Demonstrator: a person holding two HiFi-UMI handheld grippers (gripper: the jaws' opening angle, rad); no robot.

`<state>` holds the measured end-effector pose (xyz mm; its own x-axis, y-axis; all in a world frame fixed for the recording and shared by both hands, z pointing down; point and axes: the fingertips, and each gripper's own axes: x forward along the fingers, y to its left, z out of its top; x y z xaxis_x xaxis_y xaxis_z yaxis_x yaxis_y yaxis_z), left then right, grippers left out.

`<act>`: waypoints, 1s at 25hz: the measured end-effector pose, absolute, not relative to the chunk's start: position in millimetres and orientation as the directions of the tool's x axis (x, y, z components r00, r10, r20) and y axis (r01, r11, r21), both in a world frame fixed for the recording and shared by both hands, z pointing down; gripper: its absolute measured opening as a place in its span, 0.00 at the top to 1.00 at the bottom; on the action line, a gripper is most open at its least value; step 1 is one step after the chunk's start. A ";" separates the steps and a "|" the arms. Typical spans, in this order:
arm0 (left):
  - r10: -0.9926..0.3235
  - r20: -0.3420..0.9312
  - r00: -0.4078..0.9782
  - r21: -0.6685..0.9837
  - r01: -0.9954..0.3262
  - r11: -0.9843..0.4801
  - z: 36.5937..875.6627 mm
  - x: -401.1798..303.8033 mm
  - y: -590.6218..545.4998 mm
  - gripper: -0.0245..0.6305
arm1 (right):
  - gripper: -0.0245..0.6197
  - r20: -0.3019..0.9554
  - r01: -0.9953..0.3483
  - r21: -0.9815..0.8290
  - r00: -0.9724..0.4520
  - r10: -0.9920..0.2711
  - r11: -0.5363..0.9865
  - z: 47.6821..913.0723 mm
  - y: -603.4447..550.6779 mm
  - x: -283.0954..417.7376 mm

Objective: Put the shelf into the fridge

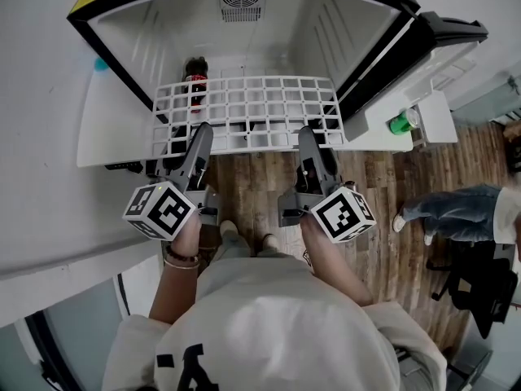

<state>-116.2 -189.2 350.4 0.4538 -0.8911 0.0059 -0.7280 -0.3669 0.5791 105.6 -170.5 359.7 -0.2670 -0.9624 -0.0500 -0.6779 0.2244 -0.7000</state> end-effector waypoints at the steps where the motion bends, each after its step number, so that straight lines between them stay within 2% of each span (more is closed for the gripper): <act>1: -0.890 0.007 0.455 0.579 -0.728 -0.367 350.3 -116.0 -189.9 0.63 | 0.71 -0.052 -0.678 -0.700 -0.266 -0.962 0.225 359.7 -171.1 105.7; 25: -0.874 0.016 0.485 0.583 -0.715 -0.386 349.9 -115.9 -205.4 0.63 | 0.71 -0.057 -0.683 -0.703 -0.225 -0.973 0.199 358.5 -183.7 105.4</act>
<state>-115.9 -205.4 349.9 0.4851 -0.8743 0.0163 -0.7152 -0.3859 0.5827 105.4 -183.7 358.5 -0.2248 -0.9727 -0.0570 -0.6831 0.1990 -0.7027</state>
